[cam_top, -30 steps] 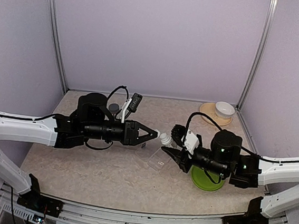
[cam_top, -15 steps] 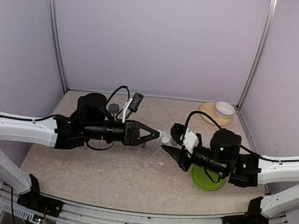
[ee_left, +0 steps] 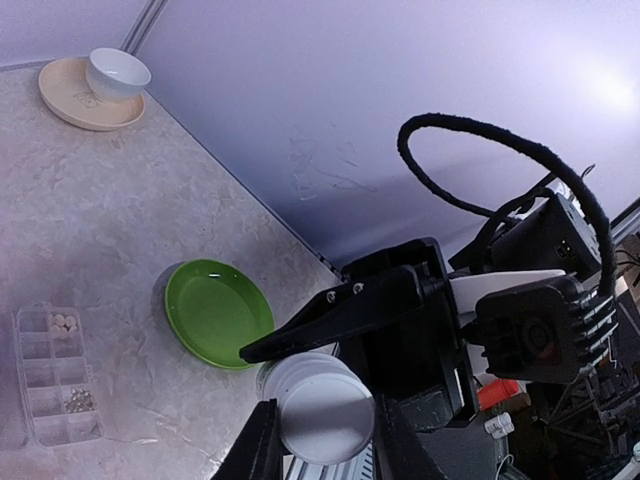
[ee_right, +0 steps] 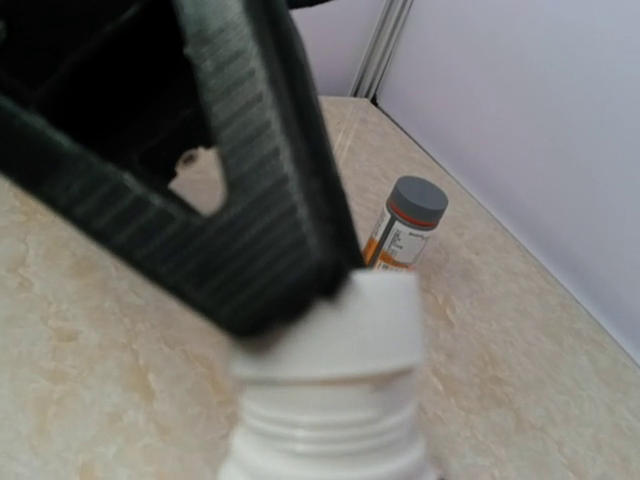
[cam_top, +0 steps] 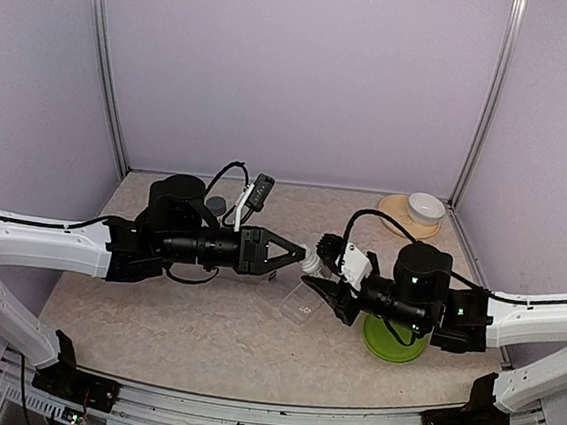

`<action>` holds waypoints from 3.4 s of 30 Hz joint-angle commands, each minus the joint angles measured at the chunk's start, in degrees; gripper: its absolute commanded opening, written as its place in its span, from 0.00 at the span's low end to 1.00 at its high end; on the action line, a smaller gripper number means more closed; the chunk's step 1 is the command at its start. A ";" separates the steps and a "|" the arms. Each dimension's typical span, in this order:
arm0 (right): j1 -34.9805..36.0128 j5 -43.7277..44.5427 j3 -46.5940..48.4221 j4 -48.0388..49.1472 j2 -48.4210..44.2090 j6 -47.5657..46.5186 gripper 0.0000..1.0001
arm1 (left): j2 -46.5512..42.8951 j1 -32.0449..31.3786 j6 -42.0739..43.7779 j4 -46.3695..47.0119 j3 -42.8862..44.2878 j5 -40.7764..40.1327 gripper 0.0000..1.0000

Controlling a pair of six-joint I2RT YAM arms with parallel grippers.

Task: Sort the pills into containers
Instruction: Close the lid of the pill bottle, then screw the lid of the pill bottle onto the pill bottle.

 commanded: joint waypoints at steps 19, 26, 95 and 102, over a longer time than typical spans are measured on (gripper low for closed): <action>3.13 8.66 3.94 -3.06 2.43 -2.54 0.20 | 3.79 -0.45 -4.15 -4.39 2.87 -3.54 0.21; 5.11 17.05 5.50 -2.95 4.84 -3.57 0.19 | 5.56 -0.45 -6.22 -6.07 3.46 -3.75 0.21; 0.84 -3.43 9.60 -9.48 0.81 18.20 0.16 | -5.16 -4.50 4.67 4.35 -2.89 -8.08 0.99; -0.11 -4.79 8.75 -8.68 0.81 19.16 0.16 | -5.93 -4.75 3.58 10.15 -4.65 -4.30 0.99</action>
